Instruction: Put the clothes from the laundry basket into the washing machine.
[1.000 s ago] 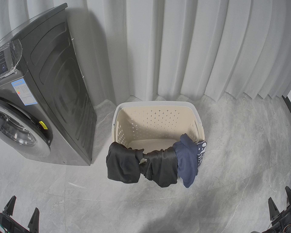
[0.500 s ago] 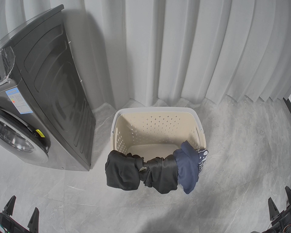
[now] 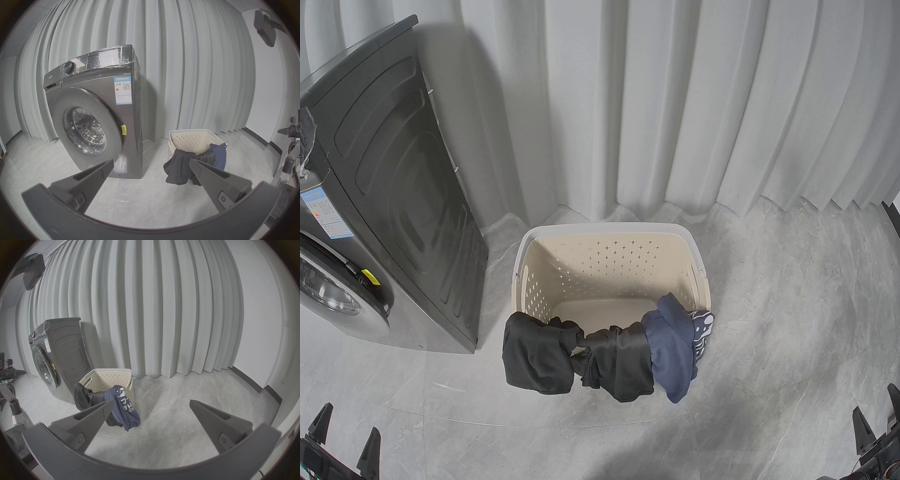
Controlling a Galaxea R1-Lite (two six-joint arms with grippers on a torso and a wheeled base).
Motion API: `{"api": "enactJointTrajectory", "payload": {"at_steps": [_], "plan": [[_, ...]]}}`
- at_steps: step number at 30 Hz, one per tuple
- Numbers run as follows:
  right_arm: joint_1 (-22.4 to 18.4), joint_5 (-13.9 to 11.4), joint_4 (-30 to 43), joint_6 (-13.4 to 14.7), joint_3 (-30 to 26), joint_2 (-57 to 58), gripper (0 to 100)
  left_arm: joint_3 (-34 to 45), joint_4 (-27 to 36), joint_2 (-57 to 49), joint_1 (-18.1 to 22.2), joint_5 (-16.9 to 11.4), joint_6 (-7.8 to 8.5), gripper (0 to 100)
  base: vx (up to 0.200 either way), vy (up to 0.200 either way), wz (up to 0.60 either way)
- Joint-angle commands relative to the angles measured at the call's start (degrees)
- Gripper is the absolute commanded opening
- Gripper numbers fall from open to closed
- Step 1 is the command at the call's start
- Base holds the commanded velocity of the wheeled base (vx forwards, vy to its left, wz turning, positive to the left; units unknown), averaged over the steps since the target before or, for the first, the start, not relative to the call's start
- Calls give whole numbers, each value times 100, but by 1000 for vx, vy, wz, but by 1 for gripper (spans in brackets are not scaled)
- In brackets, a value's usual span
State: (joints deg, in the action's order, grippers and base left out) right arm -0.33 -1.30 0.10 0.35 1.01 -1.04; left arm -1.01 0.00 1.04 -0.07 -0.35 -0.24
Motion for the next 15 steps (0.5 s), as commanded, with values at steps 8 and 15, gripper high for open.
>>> {"api": "enactJointTrajectory", "payload": {"at_steps": [8,15], "plan": [[-2,-1,-1,0,-101,25,100,101,0,-68,-1,0,-2,100,200,0,0],[-2,-1,-1,0,-101,25,100,101,0,-68,-1,0,-2,100,29,0,0]]}}
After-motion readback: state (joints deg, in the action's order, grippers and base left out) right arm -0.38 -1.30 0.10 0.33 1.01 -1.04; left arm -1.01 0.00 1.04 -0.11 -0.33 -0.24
